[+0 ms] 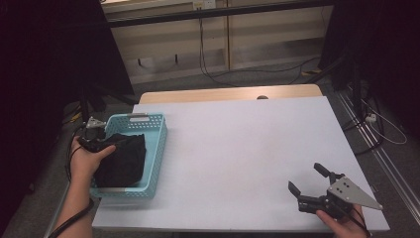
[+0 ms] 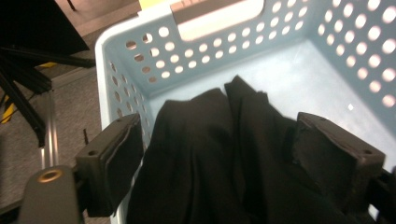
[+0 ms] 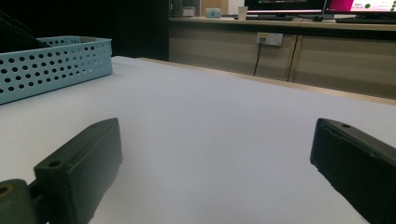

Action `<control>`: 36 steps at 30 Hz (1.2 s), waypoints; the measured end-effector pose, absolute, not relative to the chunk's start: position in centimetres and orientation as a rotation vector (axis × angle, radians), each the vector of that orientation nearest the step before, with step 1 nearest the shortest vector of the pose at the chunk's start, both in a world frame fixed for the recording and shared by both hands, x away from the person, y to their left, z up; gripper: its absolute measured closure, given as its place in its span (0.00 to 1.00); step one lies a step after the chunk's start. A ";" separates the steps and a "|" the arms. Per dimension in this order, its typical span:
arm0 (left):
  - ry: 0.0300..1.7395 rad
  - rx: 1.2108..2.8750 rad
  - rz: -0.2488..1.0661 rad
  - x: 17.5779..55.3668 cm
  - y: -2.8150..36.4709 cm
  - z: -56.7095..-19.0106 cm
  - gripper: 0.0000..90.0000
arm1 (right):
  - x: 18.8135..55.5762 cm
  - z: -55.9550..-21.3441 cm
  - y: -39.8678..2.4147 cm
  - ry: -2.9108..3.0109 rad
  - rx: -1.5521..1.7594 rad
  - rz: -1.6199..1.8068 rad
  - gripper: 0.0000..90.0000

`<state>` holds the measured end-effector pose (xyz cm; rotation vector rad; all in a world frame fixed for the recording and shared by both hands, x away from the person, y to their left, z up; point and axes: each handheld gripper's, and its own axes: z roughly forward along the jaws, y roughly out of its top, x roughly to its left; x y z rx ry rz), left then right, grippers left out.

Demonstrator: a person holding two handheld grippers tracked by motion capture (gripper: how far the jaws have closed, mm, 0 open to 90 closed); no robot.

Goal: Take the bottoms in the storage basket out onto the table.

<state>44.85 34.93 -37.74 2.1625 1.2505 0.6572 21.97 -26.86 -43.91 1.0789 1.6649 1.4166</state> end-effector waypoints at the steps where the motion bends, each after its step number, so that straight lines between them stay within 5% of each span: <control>1: 1.263 2.170 0.644 44.8 35.0 -37.9 0.22 | 22.0 -43.9 -26.9 1.666 1.079 1.417 0.01; 4: 1.286 2.156 0.613 44.9 35.1 -38.2 0.29 | 22.0 -44.0 -26.9 1.665 1.085 1.417 0.01; 9: 1.305 2.203 0.571 44.9 34.7 -38.4 0.64 | 22.0 -43.9 -26.8 1.666 1.080 1.421 0.01; 16: 1.295 2.193 0.451 44.9 33.6 -38.6 0.92 | 21.9 -43.9 -26.9 1.668 1.072 1.419 0.01; 27: 1.246 2.211 0.289 44.9 31.5 -40.6 0.93 | 22.0 -43.9 -26.8 1.672 1.069 1.421 0.01; 36: 1.275 2.182 0.247 44.9 32.0 -41.5 0.82 | 21.9 -43.9 -26.9 1.673 1.075 1.420 0.01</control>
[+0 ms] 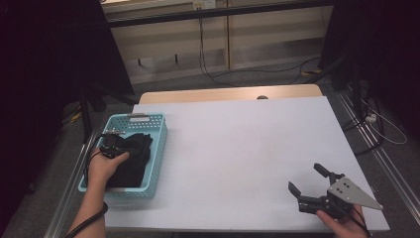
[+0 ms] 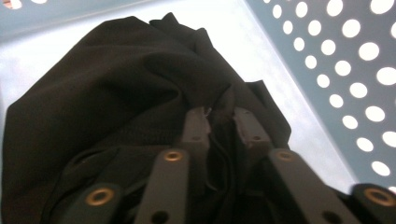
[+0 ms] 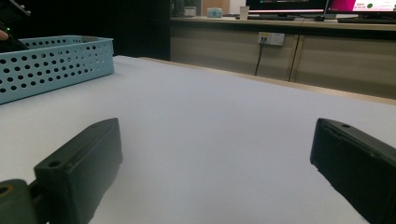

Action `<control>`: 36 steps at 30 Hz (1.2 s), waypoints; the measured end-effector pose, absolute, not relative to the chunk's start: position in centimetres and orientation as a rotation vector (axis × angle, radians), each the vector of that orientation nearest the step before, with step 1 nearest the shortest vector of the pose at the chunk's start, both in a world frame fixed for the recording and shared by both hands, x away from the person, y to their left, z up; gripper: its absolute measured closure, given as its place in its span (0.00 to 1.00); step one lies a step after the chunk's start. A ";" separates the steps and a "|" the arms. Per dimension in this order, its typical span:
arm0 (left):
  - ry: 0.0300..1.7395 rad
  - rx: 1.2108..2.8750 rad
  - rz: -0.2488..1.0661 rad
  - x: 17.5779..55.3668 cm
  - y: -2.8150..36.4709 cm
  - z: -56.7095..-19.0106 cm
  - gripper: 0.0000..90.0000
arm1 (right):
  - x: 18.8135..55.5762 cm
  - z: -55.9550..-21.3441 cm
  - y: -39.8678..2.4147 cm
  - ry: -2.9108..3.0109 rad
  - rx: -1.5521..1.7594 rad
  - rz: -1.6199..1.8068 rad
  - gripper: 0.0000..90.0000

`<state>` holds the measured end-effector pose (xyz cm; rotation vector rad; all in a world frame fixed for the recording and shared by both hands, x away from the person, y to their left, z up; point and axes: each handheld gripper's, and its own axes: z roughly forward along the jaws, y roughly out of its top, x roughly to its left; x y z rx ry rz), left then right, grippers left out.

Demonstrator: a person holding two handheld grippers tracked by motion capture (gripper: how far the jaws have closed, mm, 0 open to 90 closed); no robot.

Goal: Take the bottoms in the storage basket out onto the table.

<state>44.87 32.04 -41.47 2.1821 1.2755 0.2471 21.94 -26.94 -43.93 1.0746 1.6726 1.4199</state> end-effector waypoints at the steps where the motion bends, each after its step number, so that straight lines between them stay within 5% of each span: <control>1: 1.284 2.173 0.253 44.9 32.1 -41.3 0.78 | 21.9 -43.9 -26.9 1.673 1.075 1.419 0.01; 4: 1.290 2.148 0.264 44.9 32.3 -40.7 0.64 | 21.9 -43.9 -26.9 1.670 1.074 1.421 0.01; 7: 1.310 2.120 0.321 45.1 32.5 -40.0 0.38 | 21.9 -43.9 -26.8 1.673 1.070 1.420 0.01; 12: 1.289 2.136 0.401 45.2 32.7 -39.3 0.17 | 21.9 -43.9 -26.8 1.669 1.073 1.420 0.01; 23: 1.305 2.196 0.280 45.0 32.6 -42.2 0.09 | 21.9 -43.9 -26.8 1.673 1.069 1.419 0.01; 36: 1.138 2.410 0.361 44.9 31.4 -43.6 0.00 | 21.9 -43.9 -26.8 1.674 1.067 1.420 0.01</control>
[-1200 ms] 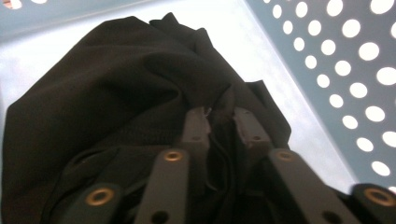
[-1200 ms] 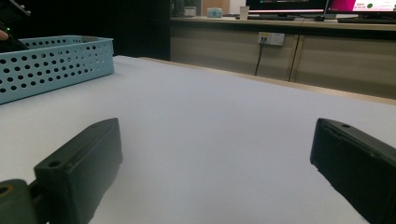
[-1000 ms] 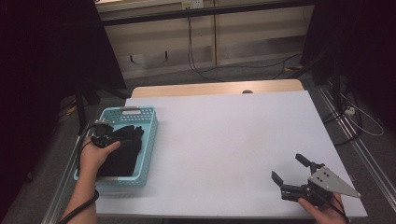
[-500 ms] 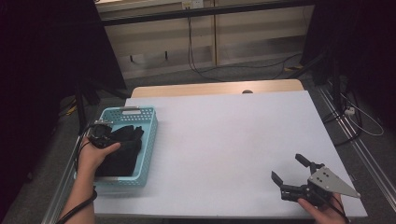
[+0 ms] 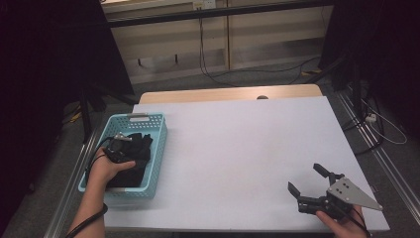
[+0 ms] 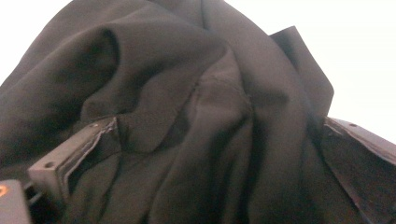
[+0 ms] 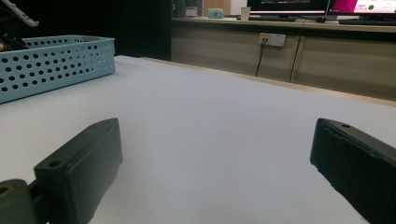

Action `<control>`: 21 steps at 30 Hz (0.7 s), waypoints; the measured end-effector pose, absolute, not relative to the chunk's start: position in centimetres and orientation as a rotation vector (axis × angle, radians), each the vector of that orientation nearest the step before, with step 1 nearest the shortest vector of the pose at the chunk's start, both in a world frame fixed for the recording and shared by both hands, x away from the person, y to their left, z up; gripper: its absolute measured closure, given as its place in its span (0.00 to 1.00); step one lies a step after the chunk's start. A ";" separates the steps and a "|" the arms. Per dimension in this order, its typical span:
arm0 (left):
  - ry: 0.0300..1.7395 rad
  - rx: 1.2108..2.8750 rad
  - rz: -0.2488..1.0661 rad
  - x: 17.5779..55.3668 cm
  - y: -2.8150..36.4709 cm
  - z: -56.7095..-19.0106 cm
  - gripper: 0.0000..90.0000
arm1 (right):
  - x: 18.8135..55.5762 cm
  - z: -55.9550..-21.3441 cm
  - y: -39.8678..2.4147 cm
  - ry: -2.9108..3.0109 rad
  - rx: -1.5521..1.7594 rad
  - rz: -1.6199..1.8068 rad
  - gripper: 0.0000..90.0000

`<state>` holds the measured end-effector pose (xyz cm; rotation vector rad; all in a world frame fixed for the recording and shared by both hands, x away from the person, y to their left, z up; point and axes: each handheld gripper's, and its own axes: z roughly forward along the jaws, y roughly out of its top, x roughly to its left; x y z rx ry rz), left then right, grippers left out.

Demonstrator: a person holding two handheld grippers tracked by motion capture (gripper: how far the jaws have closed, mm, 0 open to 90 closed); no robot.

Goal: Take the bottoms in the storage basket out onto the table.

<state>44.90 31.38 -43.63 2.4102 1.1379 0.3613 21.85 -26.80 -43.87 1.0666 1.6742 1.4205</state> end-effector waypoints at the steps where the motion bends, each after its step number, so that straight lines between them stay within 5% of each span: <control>1: 1.125 2.413 0.364 44.8 31.4 -43.7 0.00 | 21.8 -43.9 -26.8 1.673 1.065 1.420 0.01; 21: 1.149 2.364 0.374 44.3 31.5 -44.0 0.04 | 21.8 -43.8 -26.7 1.680 1.055 1.419 0.01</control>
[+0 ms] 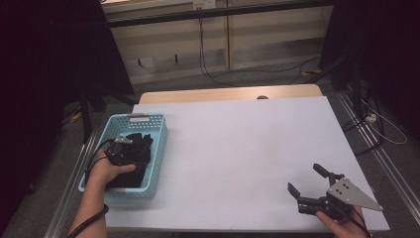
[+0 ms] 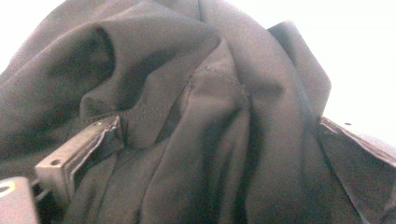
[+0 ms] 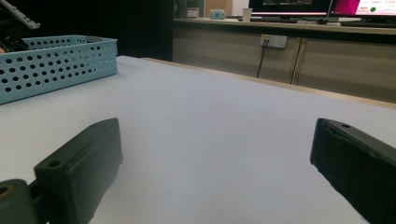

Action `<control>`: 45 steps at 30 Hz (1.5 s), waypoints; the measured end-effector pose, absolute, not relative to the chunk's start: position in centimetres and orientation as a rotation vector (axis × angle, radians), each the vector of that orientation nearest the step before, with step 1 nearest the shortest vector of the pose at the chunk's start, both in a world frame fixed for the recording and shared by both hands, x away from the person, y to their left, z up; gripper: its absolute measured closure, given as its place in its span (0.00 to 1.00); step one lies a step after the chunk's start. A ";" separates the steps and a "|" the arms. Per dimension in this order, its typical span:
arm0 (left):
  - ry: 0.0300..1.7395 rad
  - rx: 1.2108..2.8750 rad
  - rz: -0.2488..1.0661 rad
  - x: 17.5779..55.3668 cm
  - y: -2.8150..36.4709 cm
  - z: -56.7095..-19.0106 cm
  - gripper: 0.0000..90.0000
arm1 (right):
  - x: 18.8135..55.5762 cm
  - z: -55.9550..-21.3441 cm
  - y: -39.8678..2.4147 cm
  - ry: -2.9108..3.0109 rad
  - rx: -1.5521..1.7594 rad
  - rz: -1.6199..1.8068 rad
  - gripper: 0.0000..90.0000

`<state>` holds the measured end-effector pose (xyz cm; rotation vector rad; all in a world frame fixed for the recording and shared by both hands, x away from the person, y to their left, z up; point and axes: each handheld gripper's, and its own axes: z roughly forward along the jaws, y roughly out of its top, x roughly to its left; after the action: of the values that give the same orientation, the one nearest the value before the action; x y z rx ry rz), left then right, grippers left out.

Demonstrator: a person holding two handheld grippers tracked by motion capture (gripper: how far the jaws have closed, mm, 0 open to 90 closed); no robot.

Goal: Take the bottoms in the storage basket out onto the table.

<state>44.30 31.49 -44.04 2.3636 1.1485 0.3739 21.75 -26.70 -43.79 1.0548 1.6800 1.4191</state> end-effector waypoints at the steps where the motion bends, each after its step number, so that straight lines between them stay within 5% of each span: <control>1: 1.159 2.357 0.366 44.2 31.5 -44.0 0.05 | 21.8 -43.8 -26.7 1.681 1.054 1.420 0.01; 12: 1.192 2.343 0.373 44.1 31.4 -43.7 0.20 | 21.9 -43.8 -26.7 1.681 1.055 1.419 0.01; 15: 1.181 2.337 0.336 44.1 31.4 -43.4 0.38 | 21.9 -43.8 -26.7 1.680 1.053 1.422 0.01; 22: 1.214 2.324 0.340 44.3 31.7 -43.1 0.59 | 21.8 -43.8 -26.6 1.684 1.051 1.422 0.01; 45: 1.409 2.258 0.233 45.3 31.8 -41.3 0.83 | 21.9 -43.8 -26.8 1.682 1.058 1.420 0.01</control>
<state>45.33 31.79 -41.26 2.2578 1.4091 0.2332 21.94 -26.82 -43.84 1.0577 1.6824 1.4201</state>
